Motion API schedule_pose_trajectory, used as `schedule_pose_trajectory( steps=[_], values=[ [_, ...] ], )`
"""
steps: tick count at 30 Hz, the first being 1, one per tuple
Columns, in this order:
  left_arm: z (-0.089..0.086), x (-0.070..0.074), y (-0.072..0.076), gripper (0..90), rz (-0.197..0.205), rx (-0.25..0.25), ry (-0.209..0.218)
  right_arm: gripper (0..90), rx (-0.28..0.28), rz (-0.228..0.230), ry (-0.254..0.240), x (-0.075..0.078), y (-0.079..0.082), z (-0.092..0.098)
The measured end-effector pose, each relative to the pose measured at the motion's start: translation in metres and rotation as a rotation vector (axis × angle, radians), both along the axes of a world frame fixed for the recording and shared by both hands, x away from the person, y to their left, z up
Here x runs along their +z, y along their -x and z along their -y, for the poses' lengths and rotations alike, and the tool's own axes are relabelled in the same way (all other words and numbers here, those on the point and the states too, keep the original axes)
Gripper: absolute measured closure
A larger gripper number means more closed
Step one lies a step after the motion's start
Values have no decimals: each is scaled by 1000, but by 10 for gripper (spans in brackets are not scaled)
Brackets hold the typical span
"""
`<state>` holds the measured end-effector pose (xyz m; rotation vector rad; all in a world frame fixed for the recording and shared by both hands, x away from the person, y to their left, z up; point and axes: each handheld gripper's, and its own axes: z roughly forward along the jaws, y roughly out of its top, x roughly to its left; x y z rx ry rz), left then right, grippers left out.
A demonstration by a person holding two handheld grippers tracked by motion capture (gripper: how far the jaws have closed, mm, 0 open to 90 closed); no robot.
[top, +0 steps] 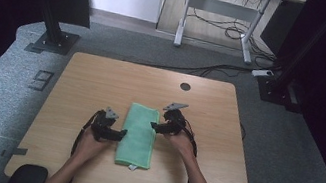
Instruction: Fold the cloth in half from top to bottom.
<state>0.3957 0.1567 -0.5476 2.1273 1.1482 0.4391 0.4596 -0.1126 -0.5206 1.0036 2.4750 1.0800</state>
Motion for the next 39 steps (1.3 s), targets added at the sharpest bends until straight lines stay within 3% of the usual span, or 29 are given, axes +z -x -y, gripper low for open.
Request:
schedule_pose_trajectory(
  steps=[10, 19, 27, 33, 39],
  values=[
    [0, 0, 0, 177, -1, 2, 4, 382, -7, 4, 13, 1, -17, -5],
    [0, 0, 0, 177, -1, 1, 2, 527, -16, -20, 16, -2, -36, -11],
    [0, 0, 0, 177, -1, 1, 2, 558, -42, -16, 20, -6, -49, -14],
    [0, 0, 0, 177, -1, 1, 2, 557, -35, -32, 56, -16, -54, -14],
    [0, 0, 0, 177, -1, 1, 2, 539, -43, -47, 44, -18, -56, -12]
  ],
)
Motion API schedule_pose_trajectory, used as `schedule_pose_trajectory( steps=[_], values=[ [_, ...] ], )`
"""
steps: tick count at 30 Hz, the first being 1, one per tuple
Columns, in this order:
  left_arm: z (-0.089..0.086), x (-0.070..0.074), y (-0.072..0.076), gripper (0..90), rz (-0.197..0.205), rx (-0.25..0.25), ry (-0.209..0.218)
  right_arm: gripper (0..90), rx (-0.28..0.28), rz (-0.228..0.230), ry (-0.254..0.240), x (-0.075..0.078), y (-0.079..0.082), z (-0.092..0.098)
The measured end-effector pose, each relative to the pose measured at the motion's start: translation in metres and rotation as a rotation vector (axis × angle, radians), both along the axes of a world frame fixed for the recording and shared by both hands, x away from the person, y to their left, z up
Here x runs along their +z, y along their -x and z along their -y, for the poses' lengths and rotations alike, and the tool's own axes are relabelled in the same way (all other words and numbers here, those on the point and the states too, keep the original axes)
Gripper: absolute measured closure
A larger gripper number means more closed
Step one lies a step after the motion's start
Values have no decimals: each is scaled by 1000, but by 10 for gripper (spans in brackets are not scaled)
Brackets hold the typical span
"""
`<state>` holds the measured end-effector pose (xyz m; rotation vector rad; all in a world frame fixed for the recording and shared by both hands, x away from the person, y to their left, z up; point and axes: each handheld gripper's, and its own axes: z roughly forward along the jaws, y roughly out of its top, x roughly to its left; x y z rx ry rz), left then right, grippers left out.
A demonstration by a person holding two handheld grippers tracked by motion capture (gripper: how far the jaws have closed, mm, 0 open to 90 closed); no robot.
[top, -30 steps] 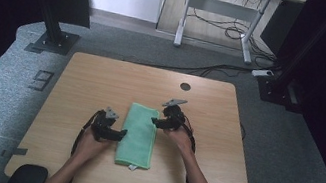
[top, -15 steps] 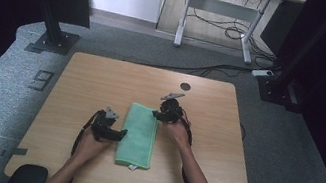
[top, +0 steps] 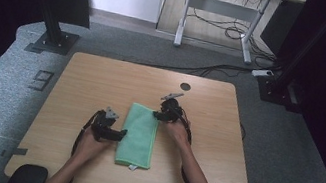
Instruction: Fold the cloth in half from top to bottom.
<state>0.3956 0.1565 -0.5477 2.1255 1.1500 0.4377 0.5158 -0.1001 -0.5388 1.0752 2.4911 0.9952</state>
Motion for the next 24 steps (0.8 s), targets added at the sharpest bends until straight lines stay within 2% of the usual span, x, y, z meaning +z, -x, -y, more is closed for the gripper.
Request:
schedule_pose_trajectory(
  steps=[2, 7, 11, 24],
  values=[
    [0, 0, 0, 177, 0, 0, 0, 552, -2, -5, 0, 0, 0, 0],
    [0, 0, 0, 177, 0, 0, 0, 722, 5, -30, -20, 1, 4, -3],
    [0, 0, 0, 177, 0, 0, 0, 804, 13, -49, -39, 1, 4, -3],
    [-1, 0, -2, 175, -3, -14, 2, 838, 15, -60, -31, 2, 4, -5]
  ],
)
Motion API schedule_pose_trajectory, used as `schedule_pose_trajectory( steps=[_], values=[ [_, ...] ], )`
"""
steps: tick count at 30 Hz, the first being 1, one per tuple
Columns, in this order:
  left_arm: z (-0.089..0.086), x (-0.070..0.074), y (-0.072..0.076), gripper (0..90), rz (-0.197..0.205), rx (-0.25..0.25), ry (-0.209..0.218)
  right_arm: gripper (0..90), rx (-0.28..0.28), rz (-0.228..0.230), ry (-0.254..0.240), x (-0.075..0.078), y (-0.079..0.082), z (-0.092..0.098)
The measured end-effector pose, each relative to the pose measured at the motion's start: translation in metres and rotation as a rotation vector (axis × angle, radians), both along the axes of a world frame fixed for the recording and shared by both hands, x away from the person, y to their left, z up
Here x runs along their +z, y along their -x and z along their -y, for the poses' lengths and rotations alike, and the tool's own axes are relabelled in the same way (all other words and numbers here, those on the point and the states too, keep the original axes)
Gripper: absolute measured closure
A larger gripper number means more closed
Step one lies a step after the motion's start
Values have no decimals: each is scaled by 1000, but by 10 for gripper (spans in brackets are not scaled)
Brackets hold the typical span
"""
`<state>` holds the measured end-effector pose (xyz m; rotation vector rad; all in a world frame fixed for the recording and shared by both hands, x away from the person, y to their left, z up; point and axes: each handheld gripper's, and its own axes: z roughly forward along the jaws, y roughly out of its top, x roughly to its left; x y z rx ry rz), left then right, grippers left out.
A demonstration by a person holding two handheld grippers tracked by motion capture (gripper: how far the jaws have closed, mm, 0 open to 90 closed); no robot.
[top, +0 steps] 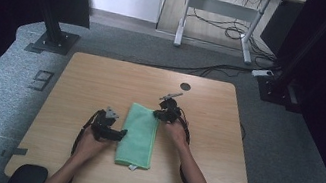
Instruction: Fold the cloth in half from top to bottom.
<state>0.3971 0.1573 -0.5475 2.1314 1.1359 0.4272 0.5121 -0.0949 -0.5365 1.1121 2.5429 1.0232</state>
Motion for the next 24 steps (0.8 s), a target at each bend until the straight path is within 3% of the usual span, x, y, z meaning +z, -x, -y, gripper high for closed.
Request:
schedule_pose_trajectory(
  steps=[14, 24],
  values=[
    [0, 0, 0, 173, 1, -1, -4, 839, 16, 9, 54, 8, 3, -1],
    [1, 0, 0, 173, 4, 5, -4, 840, 45, 57, 11, 35, 15, 1]
  ],
)
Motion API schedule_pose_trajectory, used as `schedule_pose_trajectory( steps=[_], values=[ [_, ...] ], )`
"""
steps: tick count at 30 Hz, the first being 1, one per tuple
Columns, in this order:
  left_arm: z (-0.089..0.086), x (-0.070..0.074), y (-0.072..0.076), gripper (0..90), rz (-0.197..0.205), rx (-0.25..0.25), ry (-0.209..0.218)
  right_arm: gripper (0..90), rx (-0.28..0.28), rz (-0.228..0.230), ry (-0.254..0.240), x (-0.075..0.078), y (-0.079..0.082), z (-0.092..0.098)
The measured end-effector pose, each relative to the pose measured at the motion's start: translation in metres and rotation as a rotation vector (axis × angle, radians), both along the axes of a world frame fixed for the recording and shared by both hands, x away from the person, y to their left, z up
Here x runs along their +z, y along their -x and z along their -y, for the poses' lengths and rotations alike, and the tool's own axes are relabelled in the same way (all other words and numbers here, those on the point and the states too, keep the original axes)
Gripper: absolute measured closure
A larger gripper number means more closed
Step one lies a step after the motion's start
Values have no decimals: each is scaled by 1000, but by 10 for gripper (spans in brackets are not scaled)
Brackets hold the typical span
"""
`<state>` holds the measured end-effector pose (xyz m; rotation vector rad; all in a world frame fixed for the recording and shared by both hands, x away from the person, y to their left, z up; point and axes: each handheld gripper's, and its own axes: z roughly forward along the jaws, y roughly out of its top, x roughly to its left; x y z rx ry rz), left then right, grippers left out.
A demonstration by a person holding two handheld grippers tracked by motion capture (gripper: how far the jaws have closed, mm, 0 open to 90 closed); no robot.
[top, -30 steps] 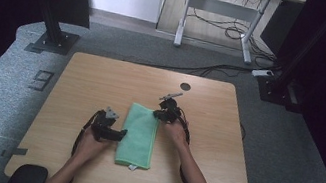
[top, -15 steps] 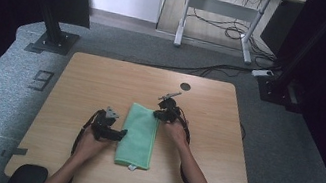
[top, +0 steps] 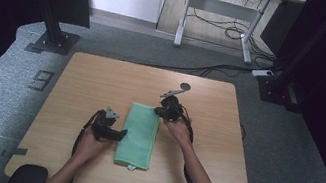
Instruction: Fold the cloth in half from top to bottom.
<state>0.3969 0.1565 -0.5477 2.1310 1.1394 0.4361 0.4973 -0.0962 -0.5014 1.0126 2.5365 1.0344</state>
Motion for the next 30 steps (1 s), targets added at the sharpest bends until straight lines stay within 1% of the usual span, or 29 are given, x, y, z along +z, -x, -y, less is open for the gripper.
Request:
schedule_pose_trajectory(
  steps=[6, 8, 12, 15, 17, 20, 23, 30],
  values=[
    [0, 0, 0, 173, 0, 3, -1, 840, 35, 31, -32, 19, 13, 2],
    [0, 0, 0, 173, 0, 4, -1, 840, 54, 45, -42, 27, 21, 3],
    [1, 0, 0, 173, 0, 6, -2, 840, 81, 68, -53, 39, 34, 5],
    [1, 0, 0, 173, 1, 7, -2, 841, 99, 77, -63, 46, 44, 8],
    [1, 0, 0, 173, 1, 8, -2, 841, 113, 73, -71, 50, 53, 11],
    [1, 0, 0, 173, 2, 7, -1, 841, 133, 72, -80, 53, 64, 14],
    [1, 0, 0, 173, 2, 8, -2, 841, 152, 59, -94, 53, 75, 16],
    [1, 0, 0, 173, 1, 9, -3, 841, 193, 37, -103, 48, 98, 18]
  ],
)
